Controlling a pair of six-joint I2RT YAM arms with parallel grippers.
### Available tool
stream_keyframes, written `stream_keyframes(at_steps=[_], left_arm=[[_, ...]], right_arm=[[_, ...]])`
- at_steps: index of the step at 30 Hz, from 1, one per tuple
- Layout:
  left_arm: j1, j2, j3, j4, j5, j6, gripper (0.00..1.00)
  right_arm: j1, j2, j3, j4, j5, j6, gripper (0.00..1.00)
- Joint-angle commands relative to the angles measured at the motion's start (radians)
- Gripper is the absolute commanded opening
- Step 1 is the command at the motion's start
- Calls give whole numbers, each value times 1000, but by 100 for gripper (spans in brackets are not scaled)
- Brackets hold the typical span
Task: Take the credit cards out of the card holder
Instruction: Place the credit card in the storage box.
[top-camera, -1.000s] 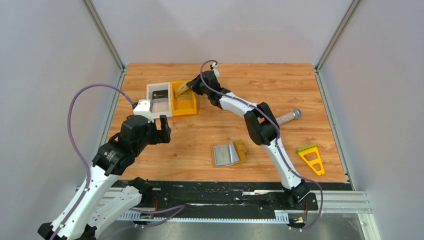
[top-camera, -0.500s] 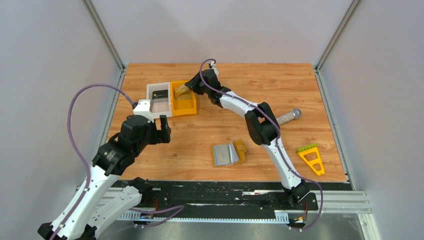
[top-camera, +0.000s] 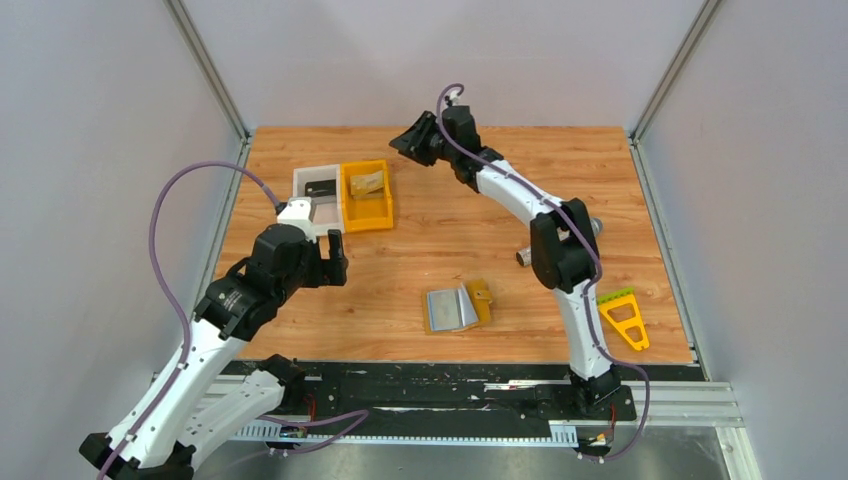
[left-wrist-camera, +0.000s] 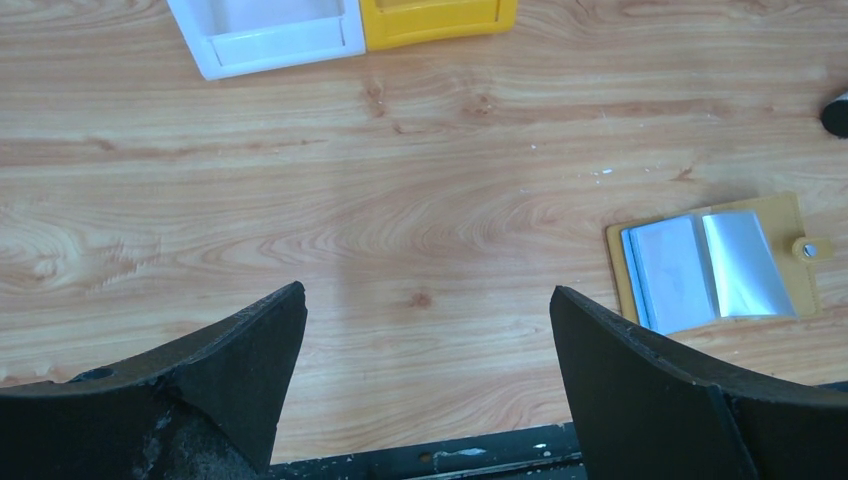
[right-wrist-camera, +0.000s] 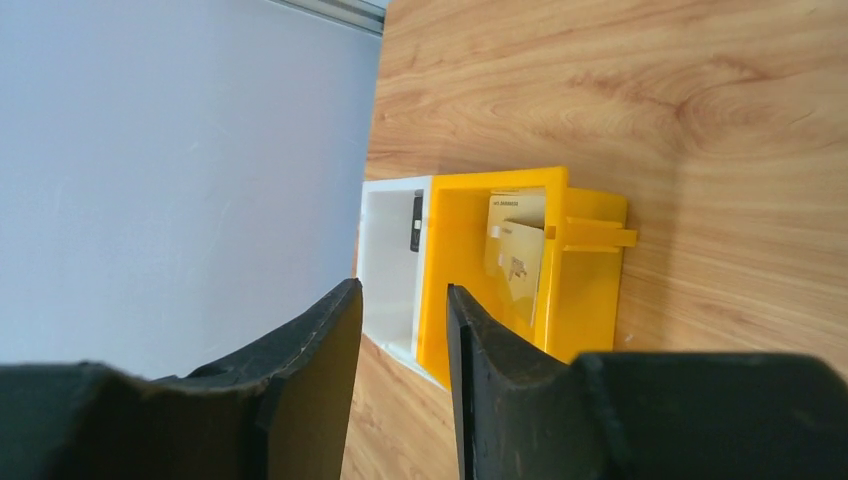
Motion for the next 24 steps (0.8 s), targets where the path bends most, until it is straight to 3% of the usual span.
stream_keyframes(at_steps=[1, 10, 18, 20, 24], left_arm=[[1, 23, 1, 25, 34, -9, 100], [1, 91, -5, 48, 92, -49, 99], [3, 274, 22, 131, 117, -84, 85], [9, 340, 53, 165, 105, -85, 78], [35, 480, 125, 248, 85, -83, 42]], right_arm=[[-44, -158, -49, -69, -73, -87, 39], [-60, -263, -173, -174, -95, -188, 38], [-54, -476, -429, -189, -134, -306, 37], [-53, -547, -525, -198, -134, -335, 37], [-53, -704, -726, -192, -120, -360, 37]])
